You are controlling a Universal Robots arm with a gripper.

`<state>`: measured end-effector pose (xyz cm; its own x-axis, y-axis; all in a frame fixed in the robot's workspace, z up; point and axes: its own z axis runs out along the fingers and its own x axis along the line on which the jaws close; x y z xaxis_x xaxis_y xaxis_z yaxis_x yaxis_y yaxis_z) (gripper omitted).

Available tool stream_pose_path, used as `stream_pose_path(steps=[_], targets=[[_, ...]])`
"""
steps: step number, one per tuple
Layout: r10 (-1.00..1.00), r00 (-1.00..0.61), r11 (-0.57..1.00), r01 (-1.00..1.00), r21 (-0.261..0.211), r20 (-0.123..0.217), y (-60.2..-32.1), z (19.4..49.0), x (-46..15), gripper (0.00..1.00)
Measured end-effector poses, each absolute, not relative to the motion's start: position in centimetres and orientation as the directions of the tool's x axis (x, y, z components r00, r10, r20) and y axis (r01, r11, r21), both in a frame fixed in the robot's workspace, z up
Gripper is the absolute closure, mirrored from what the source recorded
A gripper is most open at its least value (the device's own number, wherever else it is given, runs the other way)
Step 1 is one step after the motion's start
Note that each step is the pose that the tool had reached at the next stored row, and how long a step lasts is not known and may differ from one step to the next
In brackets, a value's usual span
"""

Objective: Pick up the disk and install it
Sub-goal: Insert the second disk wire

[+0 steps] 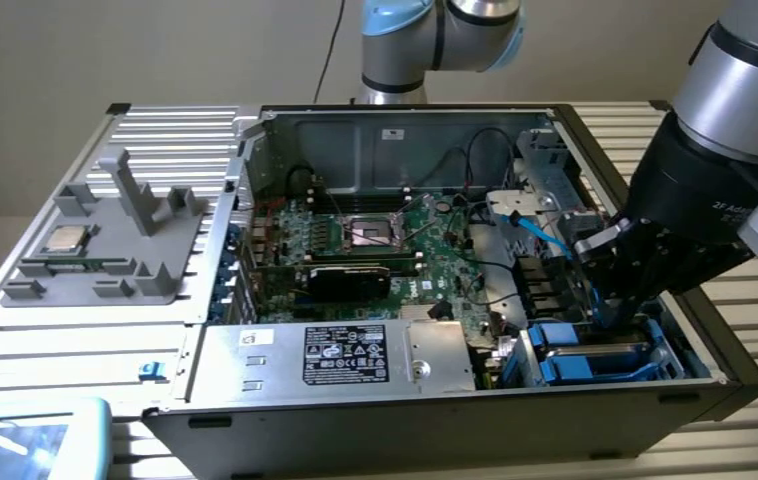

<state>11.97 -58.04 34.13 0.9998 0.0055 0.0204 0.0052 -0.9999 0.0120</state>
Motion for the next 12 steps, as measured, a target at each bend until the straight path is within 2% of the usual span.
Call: stream_pose_path(steps=[7,12], targets=[[0.011,1.0,-1.0,0.011,0.003,0.023,-58.2,33.8,11.9,0.89],[0.011,1.0,-1.0,0.011,0.002,0.023,-58.2,35.3,12.8,0.89]])
